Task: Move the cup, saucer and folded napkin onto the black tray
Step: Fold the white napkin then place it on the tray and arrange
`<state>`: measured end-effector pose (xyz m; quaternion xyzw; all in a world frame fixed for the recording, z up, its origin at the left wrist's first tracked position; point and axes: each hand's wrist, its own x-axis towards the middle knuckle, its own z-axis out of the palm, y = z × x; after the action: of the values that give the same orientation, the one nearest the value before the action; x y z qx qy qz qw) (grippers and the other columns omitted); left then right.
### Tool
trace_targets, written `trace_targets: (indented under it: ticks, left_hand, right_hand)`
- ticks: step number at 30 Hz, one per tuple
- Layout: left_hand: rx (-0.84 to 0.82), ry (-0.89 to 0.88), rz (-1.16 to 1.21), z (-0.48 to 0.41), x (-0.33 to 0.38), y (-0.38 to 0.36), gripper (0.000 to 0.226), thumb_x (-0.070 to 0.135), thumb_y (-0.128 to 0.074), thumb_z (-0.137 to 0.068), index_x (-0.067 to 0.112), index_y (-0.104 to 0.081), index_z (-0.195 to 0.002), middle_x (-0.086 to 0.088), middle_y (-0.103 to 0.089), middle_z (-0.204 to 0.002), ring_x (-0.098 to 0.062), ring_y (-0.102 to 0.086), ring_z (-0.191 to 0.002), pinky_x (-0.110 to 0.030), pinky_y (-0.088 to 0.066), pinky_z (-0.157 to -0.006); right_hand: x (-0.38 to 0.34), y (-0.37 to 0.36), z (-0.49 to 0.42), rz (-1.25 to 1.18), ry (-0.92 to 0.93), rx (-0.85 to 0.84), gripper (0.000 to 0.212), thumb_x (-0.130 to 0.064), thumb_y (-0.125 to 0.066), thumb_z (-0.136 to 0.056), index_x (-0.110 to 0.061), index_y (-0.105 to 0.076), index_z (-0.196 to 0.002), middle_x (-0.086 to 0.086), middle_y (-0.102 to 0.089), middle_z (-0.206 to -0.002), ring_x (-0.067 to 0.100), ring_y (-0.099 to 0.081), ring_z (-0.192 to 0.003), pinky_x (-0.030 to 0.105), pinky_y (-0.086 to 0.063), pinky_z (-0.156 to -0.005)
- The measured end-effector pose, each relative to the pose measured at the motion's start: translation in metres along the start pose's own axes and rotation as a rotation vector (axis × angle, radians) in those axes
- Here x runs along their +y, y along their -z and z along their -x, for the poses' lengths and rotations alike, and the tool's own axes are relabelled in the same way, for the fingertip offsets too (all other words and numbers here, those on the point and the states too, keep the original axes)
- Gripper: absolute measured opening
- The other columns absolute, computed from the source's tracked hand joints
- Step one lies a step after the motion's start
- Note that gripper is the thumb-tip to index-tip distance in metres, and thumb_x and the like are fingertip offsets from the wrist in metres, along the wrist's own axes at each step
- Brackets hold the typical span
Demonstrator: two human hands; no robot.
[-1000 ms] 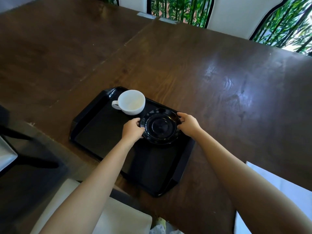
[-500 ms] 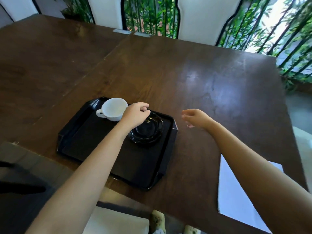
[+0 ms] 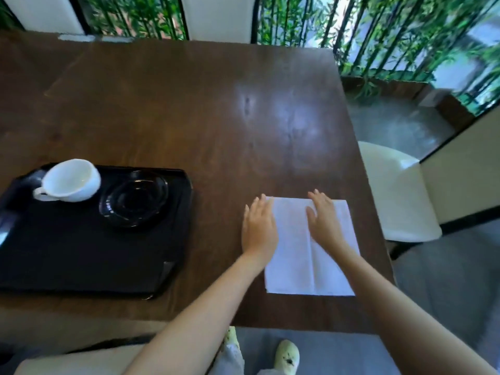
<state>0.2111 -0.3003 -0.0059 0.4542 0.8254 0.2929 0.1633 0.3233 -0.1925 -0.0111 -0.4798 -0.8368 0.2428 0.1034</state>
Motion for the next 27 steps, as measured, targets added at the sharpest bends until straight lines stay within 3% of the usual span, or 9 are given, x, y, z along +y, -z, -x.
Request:
trace_targets:
  ticks: [4,11,14,20,23,27]
  left_hand:
    - [-0.066,0.001,-0.258,0.01,-0.007,-0.053,0.048,0.025,-0.025,-0.1,0.016,-0.018,-0.146,-0.007,-0.013,-0.157,-0.023,-0.007,-0.145,-0.041,0.003,-0.117]
    - [-0.025,0.034,-0.519,0.013,-0.021,-0.068,0.056,0.036,-0.012,-0.095,0.016,-0.009,-0.147,0.001,-0.013,-0.157,-0.015,-0.008,-0.145,-0.047,0.003,-0.116]
    - [-0.036,0.048,-0.542,0.012,-0.02,-0.067,0.06,0.039,-0.002,-0.092,0.017,-0.007,-0.147,0.004,-0.01,-0.158,-0.013,-0.005,-0.145,-0.048,0.006,-0.115]
    - [-0.051,0.06,-0.628,0.011,-0.021,-0.065,0.057,0.039,-0.008,-0.095,0.018,0.002,-0.147,0.004,0.0,-0.158,-0.017,0.006,-0.145,-0.051,0.011,-0.114]
    - [-0.021,0.076,-0.549,0.011,0.002,-0.077,0.056,0.037,-0.014,-0.097,0.015,-0.001,-0.147,-0.001,-0.002,-0.158,-0.019,0.006,-0.145,-0.047,0.017,-0.112]
    - [-0.069,-0.047,-0.469,0.034,0.035,-0.111,0.055,0.039,-0.014,-0.098,0.019,0.003,-0.147,0.001,0.004,-0.158,-0.016,0.014,-0.142,-0.038,0.019,-0.112]
  right_hand:
    - [0.012,-0.041,0.006,0.252,0.165,-0.139,0.052,-0.022,-0.029,-0.1,-0.01,-0.016,-0.148,0.009,-0.01,-0.159,0.025,-0.004,-0.147,0.039,-0.004,-0.118]
    - [0.051,-0.038,0.015,0.33,0.197,-0.077,0.058,-0.038,-0.026,-0.098,-0.016,-0.01,-0.149,0.002,-0.01,-0.16,0.019,-0.005,-0.147,0.039,0.001,-0.119]
    - [0.075,-0.022,0.017,0.389,0.172,-0.065,0.058,-0.04,-0.018,-0.098,-0.015,-0.008,-0.15,0.002,-0.009,-0.16,0.018,-0.004,-0.147,0.038,0.003,-0.119]
    - [0.089,-0.013,0.02,0.403,0.143,-0.044,0.059,-0.041,-0.012,-0.097,-0.015,-0.005,-0.15,0.001,-0.006,-0.16,0.017,0.0,-0.147,0.037,0.007,-0.119]
    - [0.089,-0.014,0.019,0.4,0.146,-0.046,0.059,-0.039,-0.014,-0.098,-0.013,-0.006,-0.15,0.002,-0.006,-0.16,0.018,-0.001,-0.148,0.038,0.007,-0.119]
    - [0.092,-0.013,0.019,0.408,0.161,-0.056,0.059,-0.04,-0.012,-0.097,-0.012,-0.005,-0.149,0.003,-0.005,-0.16,0.018,-0.001,-0.148,0.038,0.007,-0.118]
